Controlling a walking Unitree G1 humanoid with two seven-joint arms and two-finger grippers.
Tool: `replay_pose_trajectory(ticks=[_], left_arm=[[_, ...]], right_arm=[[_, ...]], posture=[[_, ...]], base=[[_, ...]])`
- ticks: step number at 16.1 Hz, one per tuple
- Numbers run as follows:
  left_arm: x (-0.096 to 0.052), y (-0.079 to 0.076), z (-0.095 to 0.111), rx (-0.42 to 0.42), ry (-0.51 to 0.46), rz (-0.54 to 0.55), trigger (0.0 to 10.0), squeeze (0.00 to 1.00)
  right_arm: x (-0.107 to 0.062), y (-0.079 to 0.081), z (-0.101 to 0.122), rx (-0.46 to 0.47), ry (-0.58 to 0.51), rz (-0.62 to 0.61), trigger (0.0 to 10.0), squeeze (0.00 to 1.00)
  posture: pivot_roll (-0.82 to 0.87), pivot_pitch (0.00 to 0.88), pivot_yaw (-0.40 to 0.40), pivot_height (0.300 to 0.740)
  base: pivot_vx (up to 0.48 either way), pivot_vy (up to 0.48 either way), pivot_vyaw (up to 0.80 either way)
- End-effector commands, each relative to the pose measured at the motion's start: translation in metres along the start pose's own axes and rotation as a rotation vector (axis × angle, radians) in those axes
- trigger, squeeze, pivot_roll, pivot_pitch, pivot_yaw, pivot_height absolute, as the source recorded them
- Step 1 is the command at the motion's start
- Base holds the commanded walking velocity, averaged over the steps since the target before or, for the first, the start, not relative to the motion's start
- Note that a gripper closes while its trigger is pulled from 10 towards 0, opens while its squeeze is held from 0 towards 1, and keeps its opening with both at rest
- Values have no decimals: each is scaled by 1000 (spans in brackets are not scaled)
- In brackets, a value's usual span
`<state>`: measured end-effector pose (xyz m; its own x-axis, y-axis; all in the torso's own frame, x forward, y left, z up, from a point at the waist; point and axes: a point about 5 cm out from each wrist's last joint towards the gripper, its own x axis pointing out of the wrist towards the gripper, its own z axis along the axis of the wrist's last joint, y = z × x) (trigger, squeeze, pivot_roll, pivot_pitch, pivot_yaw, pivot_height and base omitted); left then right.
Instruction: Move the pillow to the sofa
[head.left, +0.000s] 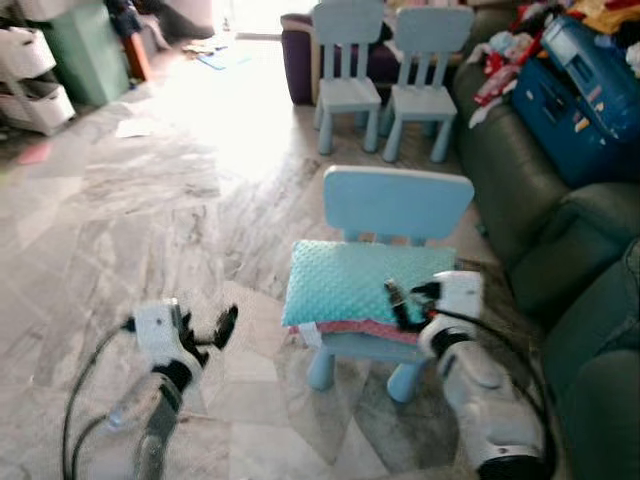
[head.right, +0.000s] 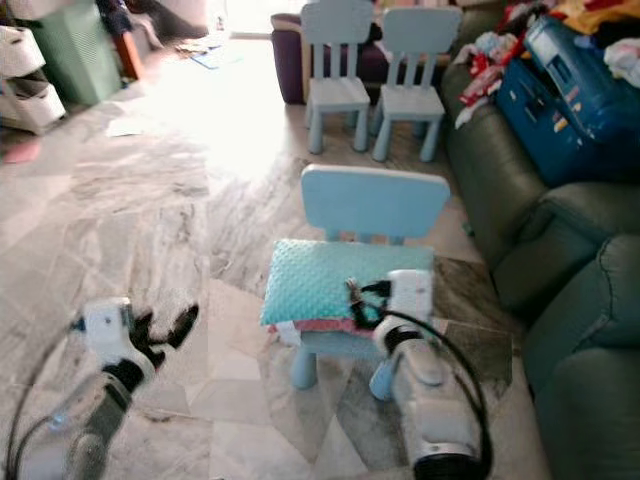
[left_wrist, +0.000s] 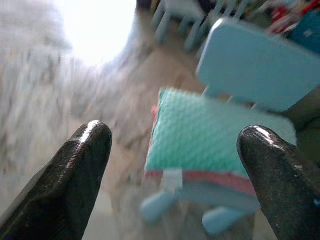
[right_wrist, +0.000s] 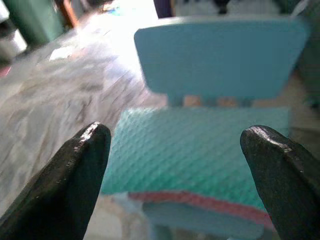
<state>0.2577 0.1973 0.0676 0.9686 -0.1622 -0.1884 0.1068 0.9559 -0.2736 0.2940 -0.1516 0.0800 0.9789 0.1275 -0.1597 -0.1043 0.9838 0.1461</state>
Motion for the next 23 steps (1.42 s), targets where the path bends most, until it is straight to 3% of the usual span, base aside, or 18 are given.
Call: replay_pose_trajectory(ticks=[1, 4, 12, 23], left_arm=[[-2, 3, 10, 37, -42, -2, 10000, 0], [4, 1, 34, -72, -139, 51, 10000, 0], [5, -18, 18, -101, -80, 9, 10000, 0], [7, -16, 14, -127, -55, 23, 10000, 0]], right_arm=[[-1, 1, 6, 13, -18, 0, 10000, 0], [-3, -4, 8, -3, -16, -14, 10000, 0], [1, -1, 22, -24, -56, 8, 10000, 0], [2, 1, 24, -31, -52, 13, 10000, 0]], posture=[[-97, 49, -7, 740], [-116, 38, -1, 740], [-131, 42, -14, 740], [-138, 49, -23, 740]], base=[[0, 0, 0], [0, 0, -754], [0, -33, -171], [0, -461, 0]])
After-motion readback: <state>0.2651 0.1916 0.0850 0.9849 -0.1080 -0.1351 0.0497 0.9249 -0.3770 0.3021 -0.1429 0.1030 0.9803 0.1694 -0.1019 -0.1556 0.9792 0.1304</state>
